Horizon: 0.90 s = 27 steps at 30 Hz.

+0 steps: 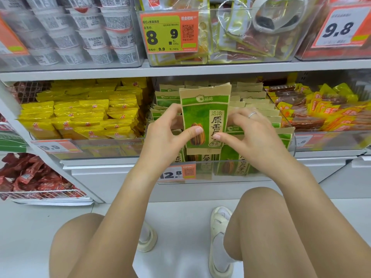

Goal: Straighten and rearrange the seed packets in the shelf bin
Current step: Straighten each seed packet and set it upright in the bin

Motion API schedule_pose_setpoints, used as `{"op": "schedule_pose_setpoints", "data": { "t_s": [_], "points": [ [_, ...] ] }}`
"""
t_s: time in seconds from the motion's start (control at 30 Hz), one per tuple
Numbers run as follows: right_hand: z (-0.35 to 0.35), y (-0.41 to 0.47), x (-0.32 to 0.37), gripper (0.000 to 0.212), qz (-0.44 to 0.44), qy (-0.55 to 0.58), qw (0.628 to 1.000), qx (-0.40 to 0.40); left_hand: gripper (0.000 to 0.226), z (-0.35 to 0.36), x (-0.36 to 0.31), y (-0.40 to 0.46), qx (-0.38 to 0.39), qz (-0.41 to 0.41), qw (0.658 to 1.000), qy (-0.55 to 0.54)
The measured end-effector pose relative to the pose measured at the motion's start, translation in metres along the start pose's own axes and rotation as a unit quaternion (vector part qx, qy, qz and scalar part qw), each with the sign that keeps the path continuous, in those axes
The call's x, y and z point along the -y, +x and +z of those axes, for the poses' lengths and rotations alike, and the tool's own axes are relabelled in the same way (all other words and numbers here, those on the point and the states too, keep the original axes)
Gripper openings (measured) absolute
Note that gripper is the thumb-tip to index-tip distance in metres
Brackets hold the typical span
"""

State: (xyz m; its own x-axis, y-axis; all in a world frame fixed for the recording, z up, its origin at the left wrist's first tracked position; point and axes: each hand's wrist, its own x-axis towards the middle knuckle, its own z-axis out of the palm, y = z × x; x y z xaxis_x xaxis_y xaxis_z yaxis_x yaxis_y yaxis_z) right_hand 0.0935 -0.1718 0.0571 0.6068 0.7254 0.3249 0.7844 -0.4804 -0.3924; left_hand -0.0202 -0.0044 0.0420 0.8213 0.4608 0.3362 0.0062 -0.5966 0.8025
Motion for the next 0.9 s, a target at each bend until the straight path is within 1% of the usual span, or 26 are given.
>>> {"op": "schedule_pose_setpoints", "data": {
  "t_s": [0.07,0.13,0.17,0.23,0.27,0.33,0.4,0.47,0.53,0.6,0.67,0.7,0.73,0.8,0.83,0.87,0.9],
  "points": [
    [0.003,0.001,0.0,0.055,-0.002,-0.036,0.999,0.027,0.035,-0.001,0.007,0.0,0.019,-0.012,0.999,0.041],
    [0.006,0.002,-0.001,0.051,-0.001,-0.05,0.998,0.047,0.051,-0.003,0.013,0.001,0.034,-0.017,0.992,0.124],
    [0.007,0.002,-0.001,0.048,0.0,-0.042,0.998,0.044,0.057,-0.004,0.015,0.001,0.035,-0.013,0.984,0.175],
    [0.009,0.002,0.0,0.039,0.0,-0.008,1.0,0.021,0.058,-0.004,0.012,0.001,0.024,0.0,0.97,0.241],
    [0.01,0.002,0.001,0.034,0.004,0.017,1.0,0.011,0.057,-0.004,0.01,0.001,0.015,0.002,0.969,0.246],
    [0.012,0.003,0.002,0.023,0.018,0.073,0.997,0.008,0.059,-0.006,0.007,0.001,-0.002,0.0,0.976,0.219],
    [0.012,0.005,0.003,0.019,0.026,0.106,0.994,0.023,0.051,-0.008,0.006,0.001,-0.012,-0.002,0.982,0.189],
    [0.009,0.009,0.003,0.019,0.034,0.101,0.993,0.05,0.037,-0.008,0.005,0.002,-0.015,0.002,0.982,0.19],
    [0.004,0.015,0.006,0.022,0.031,0.072,0.994,0.076,0.028,-0.008,0.005,0.004,-0.03,0.013,0.98,0.195],
    [0.003,0.019,0.008,0.026,0.019,0.05,0.996,0.072,0.025,-0.01,0.004,0.007,-0.068,0.025,0.98,0.186],
    [0.005,0.021,0.009,0.024,0.008,0.049,0.997,0.051,0.025,-0.013,0.004,0.009,-0.092,0.034,0.977,0.189],
    [0.007,0.022,0.008,0.021,0.009,0.041,0.998,0.052,0.027,-0.013,0.004,0.009,-0.087,0.035,0.974,0.204],
    [0.009,0.024,0.006,0.025,0.009,0.014,0.998,0.062,0.029,-0.012,0.004,0.009,-0.07,0.031,0.971,0.225],
    [0.014,0.024,0.003,0.039,-0.006,-0.077,0.992,0.102,0.031,-0.007,0.005,0.007,-0.024,0.02,0.964,0.263],
    [0.016,0.023,0.002,0.041,-0.014,-0.106,0.988,0.109,0.032,-0.004,0.006,0.006,-0.008,0.014,0.961,0.276],
    [0.017,0.021,0.001,0.04,-0.017,-0.107,0.989,0.1,0.033,-0.002,0.007,0.005,0.001,0.008,0.958,0.287],
    [0.018,0.019,0.001,0.035,-0.015,-0.08,0.993,0.083,0.034,-0.001,0.008,0.005,0.007,0.002,0.955,0.297]
  ]
}}
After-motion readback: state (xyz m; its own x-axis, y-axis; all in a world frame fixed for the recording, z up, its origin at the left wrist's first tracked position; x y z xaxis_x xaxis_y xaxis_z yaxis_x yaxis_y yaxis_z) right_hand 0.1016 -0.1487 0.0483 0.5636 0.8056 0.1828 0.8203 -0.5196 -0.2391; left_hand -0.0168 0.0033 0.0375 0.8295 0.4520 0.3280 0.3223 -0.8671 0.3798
